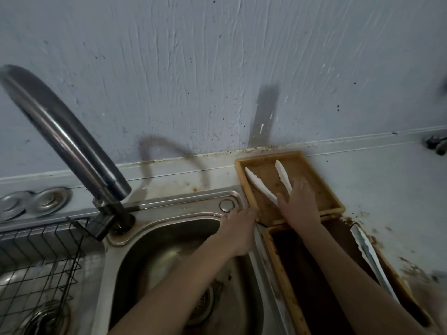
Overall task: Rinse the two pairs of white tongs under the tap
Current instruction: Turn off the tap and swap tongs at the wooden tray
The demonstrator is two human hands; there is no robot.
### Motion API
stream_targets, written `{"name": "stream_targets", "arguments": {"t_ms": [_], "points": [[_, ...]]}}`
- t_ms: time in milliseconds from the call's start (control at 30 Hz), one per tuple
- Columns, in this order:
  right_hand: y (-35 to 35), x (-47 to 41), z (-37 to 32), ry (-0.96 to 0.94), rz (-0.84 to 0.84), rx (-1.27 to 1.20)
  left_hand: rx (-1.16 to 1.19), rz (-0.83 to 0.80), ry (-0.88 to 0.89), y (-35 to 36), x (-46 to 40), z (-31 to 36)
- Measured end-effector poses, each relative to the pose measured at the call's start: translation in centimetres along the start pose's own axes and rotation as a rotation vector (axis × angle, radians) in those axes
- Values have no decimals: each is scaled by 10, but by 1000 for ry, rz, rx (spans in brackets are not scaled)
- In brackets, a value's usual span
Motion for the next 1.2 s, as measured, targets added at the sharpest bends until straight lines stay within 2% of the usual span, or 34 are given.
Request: {"name": "stream_targets", "arguments": {"t_ms": [100,233,433,533,700,800,967,1033,1100,1200], "points": [[-29,25,19,-47,163,-114,67,47,34,6,19,12],[-59,63,56,-59,327,-133,-79,52,178,23,40,27],[-60,112,104,148,139,149,-220,-125,297,62,59,40],[-60,131,123,303,45,223,-208,-130,286,69,65,44],[-59,143,141,456,-68,360,-114,-98,247,69,69,47],[-57,142,143,433,-145,336,-41,-93,228,67,71,49],[-58,146,133,454,-145,202,43,-88,204,65,75,51],[-60,150,130,455,-128,161,165,-102,178,62,73,51],[-65,154,126,441,-94,127,313,-54,159,51,72,53],[-78,161,115,377,-31,60,380,91,166,19,79,58]]}}
Point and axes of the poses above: each hand's wrist, its own x-axis away from the middle knuckle, its own y-axis out of the palm, z = x × y, the point moved 4 cm from there along -x, towards the middle knuckle, and after that the axes turned 12 degrees about y, right-handed, at the moved point
